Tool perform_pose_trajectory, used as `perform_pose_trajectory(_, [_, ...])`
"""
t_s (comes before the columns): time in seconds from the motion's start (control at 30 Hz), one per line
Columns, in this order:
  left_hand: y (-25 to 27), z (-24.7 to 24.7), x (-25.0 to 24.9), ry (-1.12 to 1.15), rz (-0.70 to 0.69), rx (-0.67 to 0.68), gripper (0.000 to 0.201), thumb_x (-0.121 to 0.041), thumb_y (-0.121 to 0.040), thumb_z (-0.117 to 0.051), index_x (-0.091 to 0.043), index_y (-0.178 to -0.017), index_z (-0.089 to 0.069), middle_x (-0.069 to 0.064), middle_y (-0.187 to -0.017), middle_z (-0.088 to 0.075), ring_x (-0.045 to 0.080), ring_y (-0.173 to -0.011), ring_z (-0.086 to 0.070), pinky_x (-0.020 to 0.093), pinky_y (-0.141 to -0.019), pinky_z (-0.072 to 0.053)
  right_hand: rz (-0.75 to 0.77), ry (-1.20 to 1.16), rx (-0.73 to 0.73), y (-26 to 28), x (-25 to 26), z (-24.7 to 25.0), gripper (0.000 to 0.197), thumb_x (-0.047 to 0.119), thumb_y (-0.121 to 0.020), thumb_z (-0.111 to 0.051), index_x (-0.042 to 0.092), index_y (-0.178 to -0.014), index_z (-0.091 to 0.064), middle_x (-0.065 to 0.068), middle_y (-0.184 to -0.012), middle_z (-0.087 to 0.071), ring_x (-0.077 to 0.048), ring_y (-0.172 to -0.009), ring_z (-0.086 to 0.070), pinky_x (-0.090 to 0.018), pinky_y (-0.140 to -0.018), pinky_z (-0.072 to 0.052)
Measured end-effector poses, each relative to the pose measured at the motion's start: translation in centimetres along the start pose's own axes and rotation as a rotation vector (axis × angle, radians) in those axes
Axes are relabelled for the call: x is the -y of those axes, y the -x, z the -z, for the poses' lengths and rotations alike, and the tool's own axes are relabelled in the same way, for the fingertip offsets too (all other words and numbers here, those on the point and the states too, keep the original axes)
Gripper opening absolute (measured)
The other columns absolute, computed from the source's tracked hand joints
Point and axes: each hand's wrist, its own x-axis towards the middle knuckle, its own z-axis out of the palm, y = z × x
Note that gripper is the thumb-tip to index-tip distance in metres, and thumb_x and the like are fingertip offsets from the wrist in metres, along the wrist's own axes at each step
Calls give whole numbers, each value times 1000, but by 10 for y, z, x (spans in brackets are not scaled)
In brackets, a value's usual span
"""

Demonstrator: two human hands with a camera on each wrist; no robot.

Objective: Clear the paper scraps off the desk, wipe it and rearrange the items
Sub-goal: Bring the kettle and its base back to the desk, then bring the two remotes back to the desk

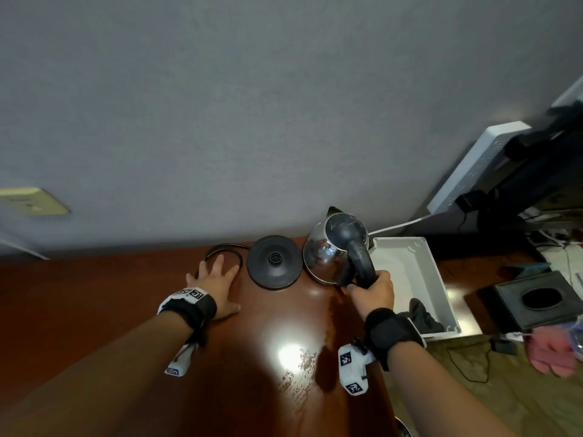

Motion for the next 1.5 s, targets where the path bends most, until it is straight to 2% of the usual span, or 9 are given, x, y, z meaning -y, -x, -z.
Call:
perform_pose_trajectory(0.1, [28,9,-8,19,-29,-156,79,-56,-87,-58,-33,-154,-22,5,-159,-20,32,-143,-26,49,-111,-36,87,43,-34,16,-1,13,59,18,-68,-81,18,-115,-45,-7,-121,-44,-30,-116,-44,-41,-101,-41])
perform_pose_trajectory(0.23, [74,22,-22,76,-9,-226,62,-52,-91,-51,-29,-146,-36,4,-141,-45,28,-128,-44,44,-101,-45,199,62,-19,41,13,37,59,21,-73,-76,15,-124,-45,-9,-131,-41,-29,-124,-36,-43,-104,-36])
perform_pose_trajectory(0.5, [153,53,-49,130,-5,-342,49,-51,-93,-50,-30,-137,-48,3,-134,-54,27,-124,-50,41,-98,-46,446,49,186,69,49,91,35,22,-75,-68,24,-108,-55,-4,-109,-60,-24,-104,-56,-42,-95,-48])
perform_pose_trajectory(0.67, [198,80,-68,129,-68,-366,41,-53,-92,-51,-27,-122,-60,5,-124,-60,28,-113,-58,41,-93,-50,507,125,340,105,61,129,26,16,-87,-64,16,-113,-62,0,-106,-65,-18,-92,-63,-25,-79,-51])
perform_pose_trajectory(0.83, [232,93,-95,160,-168,-422,42,-45,-94,-55,-22,-129,-59,10,-128,-57,29,-116,-57,38,-98,-48,522,184,255,147,49,171,15,21,-88,-65,20,-103,-63,1,-98,-65,-16,-94,-61,-24,-81,-43])
perform_pose_trajectory(1.03, [273,85,-155,131,-369,-370,27,-41,-91,-57,-20,-106,-68,3,-108,-68,22,-96,-63,34,-83,-52,411,263,135,200,12,232,23,27,-89,-63,20,-111,-64,0,-104,-63,-20,-98,-61,-25,-81,-47])
perform_pose_trajectory(1.17, [299,74,-218,77,-490,-329,29,-43,-91,-59,-20,-104,-71,4,-106,-70,21,-95,-63,32,-83,-52,373,265,51,226,-25,292,21,26,-89,-63,19,-109,-64,1,-101,-63,-14,-88,-59,-17,-70,-43])
perform_pose_trajectory(1.27, [321,68,-272,31,-562,-338,33,-44,-90,-59,-20,-112,-69,3,-116,-68,22,-106,-62,29,-86,-48,341,286,-5,232,-58,340,23,30,-88,-65,19,-109,-65,0,-105,-65,-16,-97,-59,-23,-81,-44])
perform_pose_trajectory(1.5, [356,52,-412,-13,-647,-341,38,-46,-93,-58,-21,-121,-65,1,-121,-64,20,-112,-60,30,-90,-46,226,275,-63,220,-151,453,22,32,-90,-64,21,-108,-63,1,-101,-62,-17,-92,-59,-26,-76,-43])
